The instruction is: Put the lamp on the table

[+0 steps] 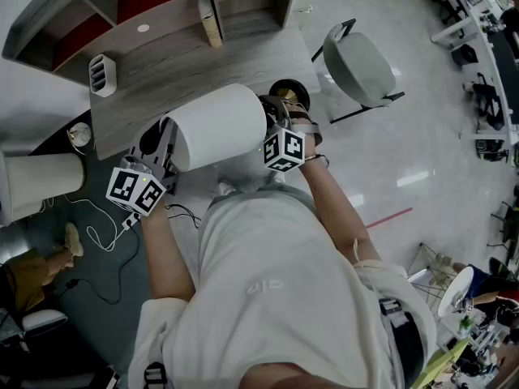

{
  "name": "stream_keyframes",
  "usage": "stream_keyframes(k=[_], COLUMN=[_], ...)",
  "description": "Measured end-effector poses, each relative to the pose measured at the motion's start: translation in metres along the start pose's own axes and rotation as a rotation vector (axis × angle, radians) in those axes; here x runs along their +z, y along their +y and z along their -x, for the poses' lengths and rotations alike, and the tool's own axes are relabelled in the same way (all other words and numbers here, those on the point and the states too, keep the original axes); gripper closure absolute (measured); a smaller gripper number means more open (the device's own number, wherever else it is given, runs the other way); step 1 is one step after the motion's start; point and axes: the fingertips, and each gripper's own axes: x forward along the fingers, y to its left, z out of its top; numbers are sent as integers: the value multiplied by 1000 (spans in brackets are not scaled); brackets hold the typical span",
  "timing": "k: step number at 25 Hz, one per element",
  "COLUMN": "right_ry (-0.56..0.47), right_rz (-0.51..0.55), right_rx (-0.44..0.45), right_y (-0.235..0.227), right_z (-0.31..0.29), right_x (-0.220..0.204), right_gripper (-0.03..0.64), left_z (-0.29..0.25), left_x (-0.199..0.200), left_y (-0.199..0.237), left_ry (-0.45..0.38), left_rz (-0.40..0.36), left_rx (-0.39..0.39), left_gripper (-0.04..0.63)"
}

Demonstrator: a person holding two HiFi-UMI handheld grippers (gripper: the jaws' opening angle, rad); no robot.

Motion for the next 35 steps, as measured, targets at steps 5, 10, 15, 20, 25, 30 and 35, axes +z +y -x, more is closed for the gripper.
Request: stream_keyframes(k=[5, 10, 15, 20, 25, 30, 35], right_ry=[-11, -28, -53, -61, -62, -51, -36], right_rz=[-6, 1, 6, 11, 10, 17, 13], right_rx=[12, 30, 47, 70, 90, 101, 112], right_y=[-13, -28, -42, -44, -53, -66, -76], right_z=[8, 16, 19, 7, -18, -59, -106], right_x=[-27, -54, -73, -79, -73, -55, -33], right_gripper=[466, 466, 466, 466, 466, 466, 466], left_z=[-23, -45, -62, -71, -86, -100, -118], left_x=[-5, -11, -14, -20, -18, -13, -10], left_y=[-23, -48, -66, -63, -39, 7, 59], left_ry=[3, 5, -1, 9, 15, 16, 30], left_rz=[-11, -9, -10, -4, 5, 18, 27], left_rx=[7, 38, 69, 84, 96, 92, 74], left_gripper=[571, 571, 571, 571, 571, 571, 571])
